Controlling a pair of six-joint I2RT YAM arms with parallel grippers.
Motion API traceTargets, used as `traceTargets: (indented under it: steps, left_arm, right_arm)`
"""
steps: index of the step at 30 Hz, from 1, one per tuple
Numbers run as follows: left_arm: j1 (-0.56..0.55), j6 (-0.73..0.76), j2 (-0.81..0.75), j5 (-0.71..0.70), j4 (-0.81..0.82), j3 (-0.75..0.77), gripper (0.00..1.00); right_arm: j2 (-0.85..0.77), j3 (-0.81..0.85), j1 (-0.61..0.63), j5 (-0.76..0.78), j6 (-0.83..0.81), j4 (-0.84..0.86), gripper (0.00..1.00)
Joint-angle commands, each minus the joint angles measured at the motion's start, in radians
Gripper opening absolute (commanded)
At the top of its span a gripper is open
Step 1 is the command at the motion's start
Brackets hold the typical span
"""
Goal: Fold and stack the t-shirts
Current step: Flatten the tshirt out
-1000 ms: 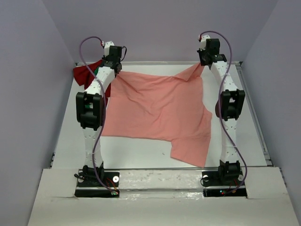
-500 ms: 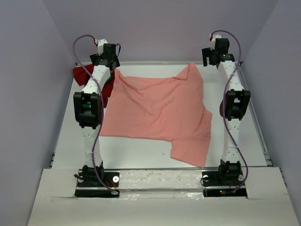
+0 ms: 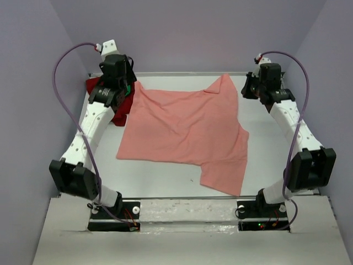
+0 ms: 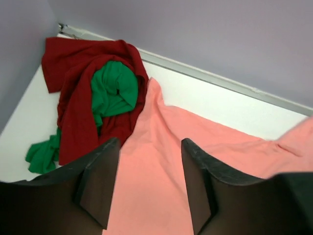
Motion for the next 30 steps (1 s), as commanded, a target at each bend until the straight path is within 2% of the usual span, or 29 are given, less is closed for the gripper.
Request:
traceTargets:
  steps: [1, 3, 4, 8, 11, 15, 19, 24, 30]
  left_arm:
    - [-0.005, 0.028, -0.137, 0.133, 0.072, -0.190, 0.29]
    - [-0.010, 0.045, -0.143, 0.181, 0.088, -0.192, 0.05]
    - [-0.015, 0.053, -0.134, 0.184, 0.073, -0.177, 0.00]
    - [-0.044, 0.061, -0.030, 0.156, -0.021, -0.069, 0.00]
    - [-0.051, 0.042, 0.031, 0.188, 0.013, -0.065, 0.00]
    - [-0.079, 0.015, 0.160, 0.267, 0.004, 0.017, 0.00]
    - [-0.129, 0.001, 0.326, 0.250, -0.032, 0.135, 0.00]
    - [-0.153, -0.021, 0.439, 0.267, -0.039, 0.198, 0.00]
    - [-0.154, -0.021, 0.561, 0.273, -0.052, 0.279, 0.00]
  right_arm:
    - [-0.095, -0.155, 0.021, -0.010, 0.063, 0.074, 0.00]
    - [-0.120, -0.204, 0.021, 0.036, 0.091, 0.073, 0.00]
    - [-0.138, -0.215, 0.021, 0.032, 0.100, 0.073, 0.00]
    - [-0.157, -0.264, 0.021, 0.000, 0.152, 0.065, 0.00]
    - [-0.157, -0.314, 0.031, 0.007, 0.189, 0.082, 0.00]
    - [-0.112, -0.327, 0.031, 0.072, 0.201, 0.056, 0.00]
    - [-0.111, -0.379, 0.040, 0.086, 0.238, 0.064, 0.00]
    - [-0.094, -0.434, 0.060, 0.112, 0.266, 0.079, 0.00]
    - [0.012, -0.446, 0.060, 0.161, 0.273, 0.096, 0.00]
